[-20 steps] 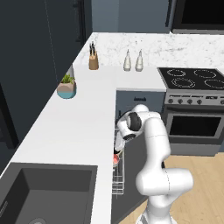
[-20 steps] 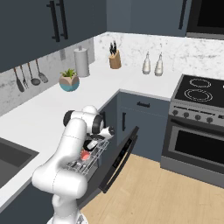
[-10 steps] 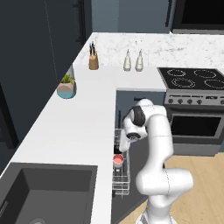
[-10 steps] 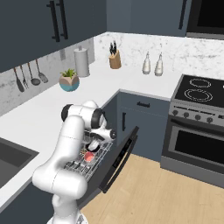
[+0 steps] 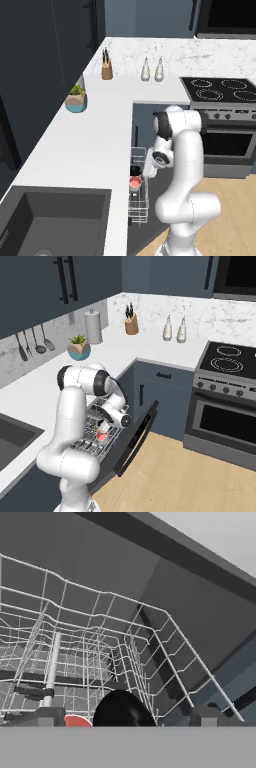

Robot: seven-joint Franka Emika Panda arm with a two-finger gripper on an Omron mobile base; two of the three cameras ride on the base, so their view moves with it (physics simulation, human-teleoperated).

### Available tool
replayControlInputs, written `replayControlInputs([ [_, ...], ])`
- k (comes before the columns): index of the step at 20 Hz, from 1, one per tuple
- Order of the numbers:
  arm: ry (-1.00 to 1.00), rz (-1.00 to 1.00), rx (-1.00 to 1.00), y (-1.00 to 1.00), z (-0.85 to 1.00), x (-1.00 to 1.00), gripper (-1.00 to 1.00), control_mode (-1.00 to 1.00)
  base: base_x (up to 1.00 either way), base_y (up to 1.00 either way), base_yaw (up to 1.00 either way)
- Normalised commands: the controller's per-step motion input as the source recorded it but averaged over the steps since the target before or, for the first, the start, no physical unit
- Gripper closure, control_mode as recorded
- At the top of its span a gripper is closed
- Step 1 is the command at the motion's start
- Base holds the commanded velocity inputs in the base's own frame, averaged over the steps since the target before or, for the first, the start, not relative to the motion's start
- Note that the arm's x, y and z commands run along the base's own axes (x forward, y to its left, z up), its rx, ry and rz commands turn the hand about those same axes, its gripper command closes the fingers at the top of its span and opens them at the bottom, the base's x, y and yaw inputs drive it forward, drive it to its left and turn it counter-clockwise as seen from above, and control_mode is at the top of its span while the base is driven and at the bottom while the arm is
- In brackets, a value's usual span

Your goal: Pick up the cup and bowl from the counter, place them in the dishwasher, and close the dishwasher door.

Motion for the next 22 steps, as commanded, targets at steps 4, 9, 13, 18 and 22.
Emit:
replayControlInputs([
  [4,-0.04,-0.01,0.0,-0.16,1.0,0.0,-1.0,-1.0,0.0,0.0,0.0],
  [9,0.04,0.02,0.0,-0.48,1.0,-0.25,-1.0,-1.0,0.0,0.0,0.0],
  [13,0.01,0.04,0.0,-0.37,1.0,-0.37,-1.0,-1.0,0.0,0.0,0.0],
  [18,0.0,0.01,0.0,-0.69,1.0,-0.63,-1.0,-1.0,0.0,0.0,0.0],
  [22,0.02,0.0,0.0,-0.78,0.96,-0.71,-1.0,-1.0,0.0,0.0,0.0],
])
